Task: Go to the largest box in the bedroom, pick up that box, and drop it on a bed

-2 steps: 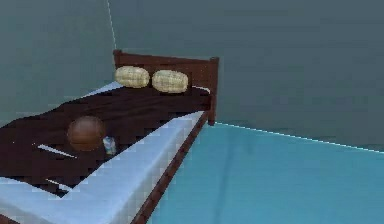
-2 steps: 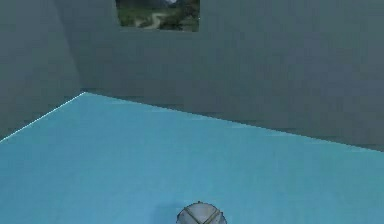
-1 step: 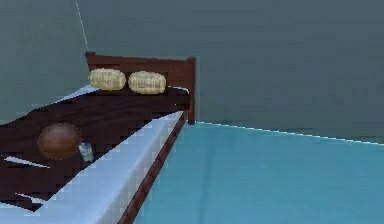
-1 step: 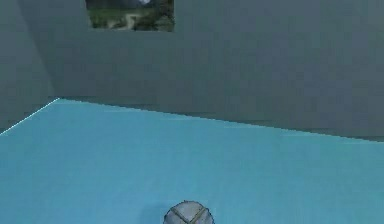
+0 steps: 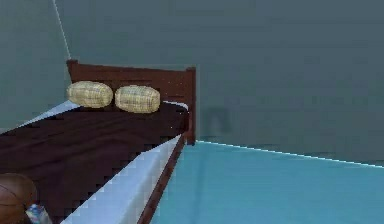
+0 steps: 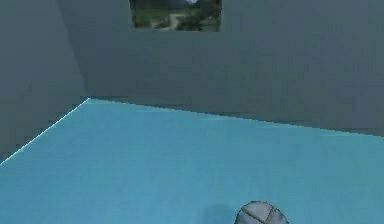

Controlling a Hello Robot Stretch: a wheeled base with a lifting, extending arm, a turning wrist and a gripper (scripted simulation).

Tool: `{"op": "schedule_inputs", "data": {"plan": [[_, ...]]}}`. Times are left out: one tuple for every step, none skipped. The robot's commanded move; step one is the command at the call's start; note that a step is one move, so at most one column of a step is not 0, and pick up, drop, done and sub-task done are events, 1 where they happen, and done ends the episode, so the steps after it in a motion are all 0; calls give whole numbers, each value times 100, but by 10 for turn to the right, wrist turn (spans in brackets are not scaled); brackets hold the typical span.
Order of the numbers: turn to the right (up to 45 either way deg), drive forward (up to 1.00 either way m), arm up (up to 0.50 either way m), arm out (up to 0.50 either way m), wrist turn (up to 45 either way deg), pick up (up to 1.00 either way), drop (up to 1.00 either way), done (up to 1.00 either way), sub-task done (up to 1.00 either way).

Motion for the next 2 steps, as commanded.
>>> {"op": "schedule_inputs", "data": {"plan": [[-450, 0, 0, 0, 0, 0, 0, 0, 0], [-450, 0, 0, 0, 0, 0, 0, 0, 0]]}}
